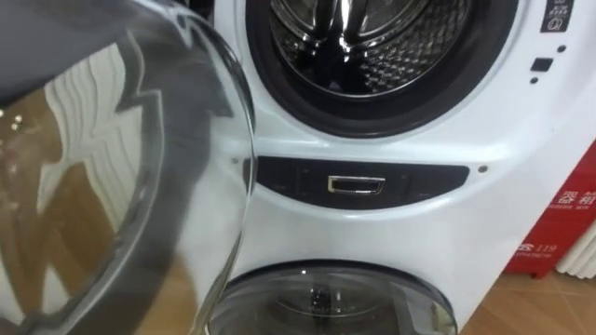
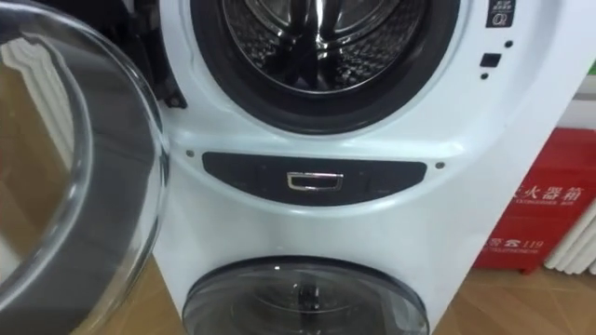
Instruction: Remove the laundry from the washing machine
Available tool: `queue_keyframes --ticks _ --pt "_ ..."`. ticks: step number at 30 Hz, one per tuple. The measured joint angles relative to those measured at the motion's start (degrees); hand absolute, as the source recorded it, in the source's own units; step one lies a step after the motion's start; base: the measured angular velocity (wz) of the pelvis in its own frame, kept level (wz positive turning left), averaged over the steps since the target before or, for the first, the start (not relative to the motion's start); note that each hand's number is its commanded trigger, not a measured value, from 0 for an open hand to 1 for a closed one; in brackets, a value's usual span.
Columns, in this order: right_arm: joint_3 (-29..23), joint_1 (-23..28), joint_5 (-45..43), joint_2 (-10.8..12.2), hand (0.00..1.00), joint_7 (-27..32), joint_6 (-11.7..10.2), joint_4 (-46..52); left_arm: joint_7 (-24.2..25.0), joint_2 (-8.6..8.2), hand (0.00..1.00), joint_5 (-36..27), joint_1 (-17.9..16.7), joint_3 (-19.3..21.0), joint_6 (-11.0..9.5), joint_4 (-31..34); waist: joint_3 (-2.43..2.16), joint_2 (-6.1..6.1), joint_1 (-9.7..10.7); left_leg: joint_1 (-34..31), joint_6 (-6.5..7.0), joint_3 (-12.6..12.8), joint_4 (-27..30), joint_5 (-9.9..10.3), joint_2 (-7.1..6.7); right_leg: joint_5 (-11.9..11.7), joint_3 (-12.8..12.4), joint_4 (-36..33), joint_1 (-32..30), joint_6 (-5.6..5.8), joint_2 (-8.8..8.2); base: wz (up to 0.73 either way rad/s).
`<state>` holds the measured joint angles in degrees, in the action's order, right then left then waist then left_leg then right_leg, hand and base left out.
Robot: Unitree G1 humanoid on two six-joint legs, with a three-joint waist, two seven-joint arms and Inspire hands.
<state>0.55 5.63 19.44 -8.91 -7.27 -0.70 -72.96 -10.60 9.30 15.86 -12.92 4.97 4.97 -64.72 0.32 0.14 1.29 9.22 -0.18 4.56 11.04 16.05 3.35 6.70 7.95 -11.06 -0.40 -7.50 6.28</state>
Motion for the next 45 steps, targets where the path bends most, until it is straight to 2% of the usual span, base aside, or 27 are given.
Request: queue_keyframes --ticks 4,5,7,9,12,16,18,20,22,24,25,26,27,28,29,30,31,32,33,34,35,36,37,38,39,42,45 --pt "-0.2 -0.09 0.02 -0.1 0.0 -0.97 1.2 -0.06 0.37 0.0 0.0 0.05 -0.9 1.7 0.23 -0.25 -0.07 -0.16 -0.24 -1.94 -1.15 0.47 6.85 2.78 0.96 1.81 0.12 -3.56 -0.9 -1.36 0.69 -0.08" --pt "-0.12 -0.09 -0.15 -0.17 0.0 -1.06 1.53 -0.12 0.79 0.07 0.0 0.33 -0.59 1.7 0.39 0.23 -0.11 -0.58 -0.15 -4.4 -1.6 0.56 12.01 3.17 1.08 2.33 0.26 -4.89 -2.09 -1.72 0.45 -0.12" --pt "-0.16 -0.2 -2.02 -0.76 0.0 -0.99 1.51 -0.04 1.34 -0.47 0.0 0.6 -1.02 1.7 0.41 0.61 -0.15 -0.34 -0.36 -8.94 -1.85 -0.11 21.01 3.03 2.12 2.57 0.76 -5.09 -2.54 -2.27 0.37 -0.09" --pt "-0.1 -0.04 -3.42 -1.52 0.0 -0.32 1.52 -0.12 1.65 -1.15 0.0 0.57 -0.22 1.46 0.63 0.67 -0.07 0.23 0.02 -13.81 -2.84 -0.7 32.53 1.38 3.55 3.08 1.3 -6.06 -2.49 -3.14 0.88 -0.02" --pt "-0.25 1.11 -6.85 -1.7 0.0 1.73 1.53 -0.12 2.4 -1.02 0.0 -0.16 1.14 1.42 0.81 1.28 0.3 0.95 0.91 -13.65 -3.95 -0.81 43.99 0.2 5.51 4.97 1.67 -9.04 -2.54 -3.67 1.3 0.06" --pt "-0.21 1.22 -8.93 -2.29 0.0 3.37 0.98 -0.56 2.37 -1.12 0.0 -1.82 3.06 1.31 -1.21 5.4 0.42 1.07 1.27 -7.63 -4.62 -1.65 39.9 0.61 4.83 4.84 1.99 -10.38 -4.69 -4.06 1.24 0.01" --pt "-0.58 1.28 -10.56 -2.41 0.0 4.5 0.47 -0.91 2.51 -1.22 0.0 -2.82 6.03 0.17 -2.18 5.59 0.39 1.57 1.91 -4.06 -6.24 -3.79 32.92 2.53 3.48 4.23 3.92 -10.95 -7.07 -4.25 1.26 0.29" --pt "-0.93 1.33 -10.63 -2.64 0.0 4.86 0.48 -1.17 2.58 -1.51 0.0 -2.74 8.2 -1.48 -2.95 5.79 0.15 2.0 1.9 -1.71 -5.85 -4.68 25.94 4.54 2.24 3.47 4.9 -11.86 -9.55 -4.2 1.14 0.28" --pt "-2.66 0.75 -11.01 -2.5 0.0 5.0 0.39 -1.59 2.73 -1.88 0.0 -2.55 9.4 -1.62 -3.58 5.79 -0.02 2.32 2.05 0.78 -5.04 -4.87 18.15 6.52 0.87 2.62 5.57 -12.75 -12.04 -3.6 1.1 0.15" --pt "-2.94 0.55 -11.05 -2.54 0.0 5.23 0.05 -1.66 2.78 -2.0 0.0 -2.66 9.66 -1.75 -4.06 5.1 0.01 1.88 1.88 2.35 -2.43 -4.94 10.55 8.19 -0.17 0.73 5.94 -12.69 -14.66 -1.11 0.52 0.04" --pt "-2.87 0.56 -11.02 -2.57 0.0 5.37 0.01 -1.67 2.78 -2.0 0.0 -2.77 9.59 -1.78 -4.05 4.77 0.05 1.82 1.87 2.56 -2.08 -4.82 8.92 8.18 -0.35 -0.02 6.05 -12.46 -15.0 -0.39 0.32 0.0" --pt "-2.49 0.67 -11.04 -2.57 0.0 5.97 0.09 -1.67 2.74 -1.97 0.0 -2.93 9.07 -1.79 -4.06 4.0 0.18 1.7 1.91 2.39 -1.15 -4.42 6.27 8.35 -0.78 -1.93 6.13 -11.35 -15.65 1.11 0.02 0.0" --pt "-1.82 0.67 -11.08 -2.53 0.0 6.76 0.49 -1.49 2.66 -1.93 0.0 -3.44 8.2 -1.78 -4.05 3.2 0.24 1.88 1.88 1.85 0.61 -2.86 5.1 8.43 -1.01 -4.54 6.01 -8.96 -15.58 3.62 -0.08 -0.09" --pt "-1.78 0.82 -11.19 -2.3 0.0 7.0 0.83 -1.41 2.63 -1.83 0.0 -4.08 7.95 -1.73 -4.04 2.7 0.12 1.54 1.91 1.26 1.25 -2.12 5.36 7.68 -1.41 -6.27 5.55 -7.26 -15.17 5.39 -0.34 -0.15" --pt "-1.77 0.82 -11.61 -2.2 0.0 6.99 1.09 -1.12 2.47 -1.68 0.0 -4.55 6.45 -1.59 -4.1 1.87 -0.08 1.68 1.79 -0.21 2.62 -1.33 5.51 6.71 -1.21 -10.28 4.5 -3.41 -14.12 8.24 -0.57 -0.09" --pt "-1.99 1.26 -11.14 -2.34 0.0 6.88 1.74 -1.08 2.32 -1.6 0.0 -4.43 5.8 -1.2 -4.0 -0.05 0.2 1.37 1.92 -1.29 3.52 -0.28 5.94 5.9 -1.32 -10.0 4.23 -6.09 -13.87 6.67 -2.46 0.13" --pt "-2.19 1.86 -10.87 -2.44 0.0 6.9 2.21 -1.05 2.23 -1.58 0.0 -4.4 5.54 -1.24 -3.96 -0.93 0.05 1.58 2.27 -1.74 3.64 0.34 6.1 5.44 -0.94 -8.02 3.81 -8.8 -13.26 5.22 -3.75 0.57" --pt "-3.14 2.99 -10.86 -2.5 0.0 6.92 3.13 -0.99 2.1 -1.49 0.0 -4.25 5.23 -1.4 -3.96 -1.99 0.07 2.04 2.47 -2.01 2.73 2.88 5.77 4.23 0.49 -2.72 2.68 -14.88 -11.4 5.54 -6.79 0.86" --pt "-3.65 3.7 -10.89 -2.5 0.0 6.91 3.64 -1.0 1.96 -1.13 0.0 -4.15 4.47 -1.89 -3.99 -1.9 0.03 2.12 1.99 -2.07 1.26 6.06 5.25 3.13 1.66 2.28 0.58 -20.44 -8.76 6.95 -9.71 0.82" --pt "-3.77 3.79 -10.7 -2.51 0.0 6.99 3.75 -1.02 1.91 -0.88 0.0 -3.9 4.0 -1.99 -3.97 -1.8 0.03 1.88 1.63 -2.06 0.64 7.51 5.07 2.68 1.85 4.37 -0.3 -21.68 -6.68 8.37 -10.94 0.5" --pt "-4.03 3.62 -10.23 -2.41 0.0 7.15 3.49 -1.06 1.79 -0.41 0.0 -3.86 3.08 -1.68 -3.57 -1.61 -0.3 1.06 1.1 -2.09 -0.02 9.45 4.84 2.27 1.41 7.54 -2.02 -21.33 -2.95 10.42 -13.46 0.15" --pt "-3.35 3.04 -10.55 -2.3 0.0 7.36 3.01 -1.07 1.53 0.03 0.0 -3.88 2.57 -0.84 -2.78 -1.58 -0.59 -0.16 0.63 -2.79 -0.32 9.71 5.92 2.14 0.55 9.35 -3.51 -17.29 -0.63 12.02 -14.21 0.0" --pt "-3.52 2.79 -9.99 -2.29 0.0 7.39 2.6 -1.06 1.41 0.08 0.0 -3.9 2.5 -0.43 -2.56 -1.59 -0.52 -0.25 0.38 -3.49 -0.61 9.55 6.67 1.99 0.27 9.71 -3.34 -15.01 0.02 12.17 -14.0 -0.27" --pt "-3.62 2.16 -8.47 -2.39 0.0 7.42 1.39 -0.63 1.22 -0.27 0.0 -3.9 2.38 -0.16 -2.49 -1.67 -0.47 0.48 0.04 -4.45 -1.17 9.18 7.1 1.48 0.08 8.83 -3.26 -10.82 0.78 11.6 -13.16 -0.36" --pt "-3.46 2.2 -8.22 -1.92 0.0 7.3 0.42 -0.28 1.19 -0.31 0.0 -3.89 2.59 0.66 -2.83 -1.65 -0.53 0.56 0.01 -4.26 -0.71 8.54 5.78 0.39 0.06 7.0 -3.39 -7.81 1.56 10.91 -12.23 -0.37" --pt "-3.4 2.51 -5.46 -0.98 0.0 5.81 -0.02 -0.33 0.14 -0.31 0.0 -7.27 3.07 3.64 -4.57 -1.66 -0.37 -0.79 -0.32 -1.49 -0.81 10.39 1.44 -1.62 0.07 4.57 -4.08 -4.0 3.25 10.62 -11.6 -0.31" --pt "-3.71 3.05 -3.43 -0.93 0.0 4.41 -0.7 -0.32 -0.29 -0.27 0.0 -12.07 2.87 3.81 -5.5 -1.66 -0.51 -1.45 0.16 -0.47 -0.88 11.22 0.43 -1.68 0.33 3.51 -4.03 -1.95 4.55 10.79 -11.15 -0.24"
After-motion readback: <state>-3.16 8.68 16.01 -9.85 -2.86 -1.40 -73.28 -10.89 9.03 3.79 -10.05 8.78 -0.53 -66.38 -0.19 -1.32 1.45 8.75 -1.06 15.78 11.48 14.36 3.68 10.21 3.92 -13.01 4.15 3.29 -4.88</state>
